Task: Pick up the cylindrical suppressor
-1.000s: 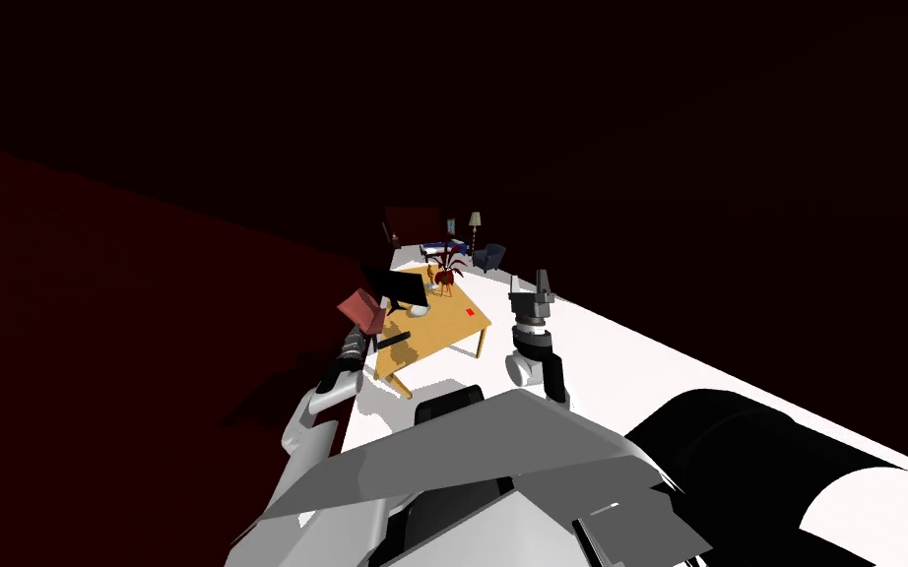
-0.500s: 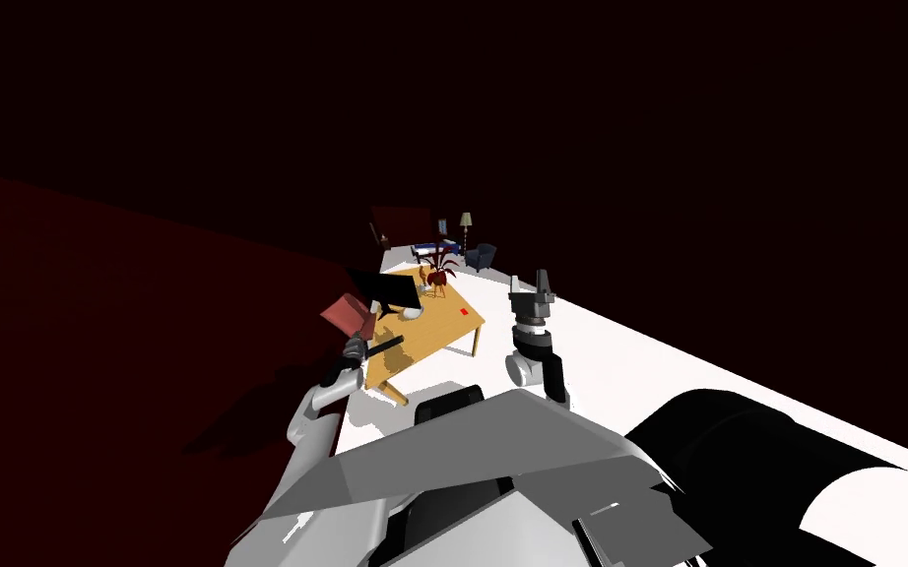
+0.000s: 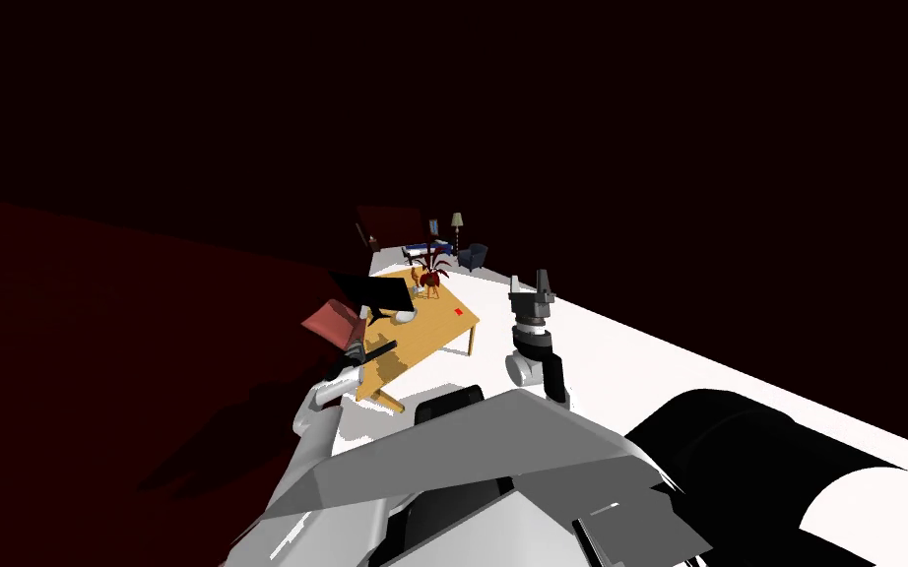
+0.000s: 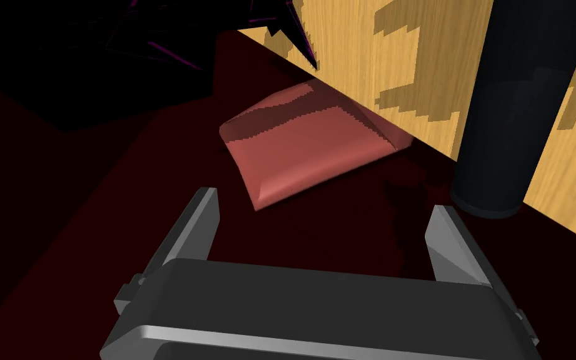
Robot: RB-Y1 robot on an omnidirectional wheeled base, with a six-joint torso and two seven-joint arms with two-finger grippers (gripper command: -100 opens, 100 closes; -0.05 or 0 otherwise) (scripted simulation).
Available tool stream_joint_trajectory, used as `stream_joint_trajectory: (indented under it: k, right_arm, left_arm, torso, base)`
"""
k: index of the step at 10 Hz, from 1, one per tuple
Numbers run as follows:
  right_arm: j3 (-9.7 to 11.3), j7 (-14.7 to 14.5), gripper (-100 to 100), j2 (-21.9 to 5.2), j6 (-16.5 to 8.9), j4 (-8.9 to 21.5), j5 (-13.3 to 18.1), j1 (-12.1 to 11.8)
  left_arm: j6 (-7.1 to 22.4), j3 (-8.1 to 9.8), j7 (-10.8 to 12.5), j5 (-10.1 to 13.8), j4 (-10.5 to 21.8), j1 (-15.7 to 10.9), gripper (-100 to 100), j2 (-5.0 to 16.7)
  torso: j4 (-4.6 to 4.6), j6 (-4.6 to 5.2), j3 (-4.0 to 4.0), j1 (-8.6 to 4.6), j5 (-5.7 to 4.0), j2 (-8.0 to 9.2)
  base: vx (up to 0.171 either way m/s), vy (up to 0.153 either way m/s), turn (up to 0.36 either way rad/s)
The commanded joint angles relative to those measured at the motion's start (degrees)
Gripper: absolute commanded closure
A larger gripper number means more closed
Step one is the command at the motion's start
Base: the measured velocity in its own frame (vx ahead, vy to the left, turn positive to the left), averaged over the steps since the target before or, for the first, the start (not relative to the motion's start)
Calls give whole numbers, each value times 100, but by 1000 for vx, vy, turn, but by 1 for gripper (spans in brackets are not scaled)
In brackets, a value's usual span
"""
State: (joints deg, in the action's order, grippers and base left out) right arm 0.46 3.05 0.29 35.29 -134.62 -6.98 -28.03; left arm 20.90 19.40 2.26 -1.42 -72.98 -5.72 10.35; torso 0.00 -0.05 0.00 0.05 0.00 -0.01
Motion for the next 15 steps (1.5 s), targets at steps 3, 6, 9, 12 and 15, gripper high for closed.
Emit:
stream_joint_trajectory:
  k: [3,6,9,12,15]
  right_arm:
    - [0,0,0,0,0,0,0,-1]
    - [0,0,0,0,0,0,0,0]
    - [-1,0,0,0,0,0,0,-1]
    - [-1,0,0,0,0,0,0,-1]
    - [-1,0,0,-1,0,0,0,-1]
  left_arm:
    - [461,162,70,21,541,-236,-100,74]
    - [877,337,165,6,1101,-503,-100,142]
    - [1185,467,263,-1,1544,-691,-100,201]
    - [1392,553,354,-2,1870,-803,-100,237]
    - [1475,596,397,34,2114,-851,-100,263]
  torso:
    - [0,-4,0,3,0,0]
    - [0,-1,0,7,1,-1]
    - [0,-4,-1,13,2,-2]
    - [0,-5,0,14,2,1]
    - [-1,-5,-1,18,4,-2]
  base:
    - [10,14,-162]
    - [12,29,-213]
    - [14,43,-153]
    - [6,43,-122]
    - [12,47,-115]
